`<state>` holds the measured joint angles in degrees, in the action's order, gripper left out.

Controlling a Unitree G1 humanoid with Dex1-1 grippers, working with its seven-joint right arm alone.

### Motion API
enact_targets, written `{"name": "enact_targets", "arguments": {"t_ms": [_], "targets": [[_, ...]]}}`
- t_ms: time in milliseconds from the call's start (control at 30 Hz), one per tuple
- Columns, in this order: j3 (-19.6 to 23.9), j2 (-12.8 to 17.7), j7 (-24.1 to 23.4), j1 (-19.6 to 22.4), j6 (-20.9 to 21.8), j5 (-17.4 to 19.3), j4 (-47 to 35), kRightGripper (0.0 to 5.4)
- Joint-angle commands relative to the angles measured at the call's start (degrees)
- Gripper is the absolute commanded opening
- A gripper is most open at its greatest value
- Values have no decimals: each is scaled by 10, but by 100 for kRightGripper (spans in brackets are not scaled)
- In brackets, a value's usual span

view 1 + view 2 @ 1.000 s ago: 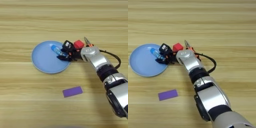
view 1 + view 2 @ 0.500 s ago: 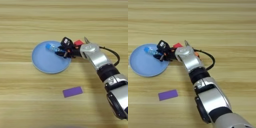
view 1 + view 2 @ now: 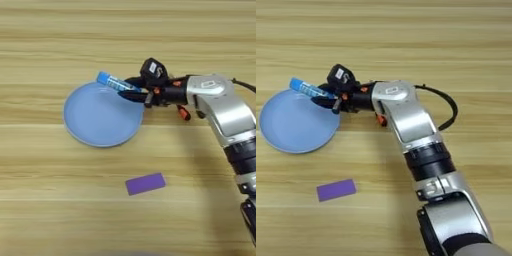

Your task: Move the objects on the table

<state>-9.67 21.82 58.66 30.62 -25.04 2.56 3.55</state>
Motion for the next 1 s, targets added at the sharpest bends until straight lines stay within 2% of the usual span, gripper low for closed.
{"name": "enact_targets", "arguments": {"t_ms": [33,300,500,767,1000], "targets": [[39,56,9,8,-12,34,-80,141],[71,118,27,-55,-21,58,-107,141],[91,148,27,-94,-18,64,-101,141],[100,167,26,-128,-8,64,-73,141],[84,156,17,-136,16,51,-16,141]]}}
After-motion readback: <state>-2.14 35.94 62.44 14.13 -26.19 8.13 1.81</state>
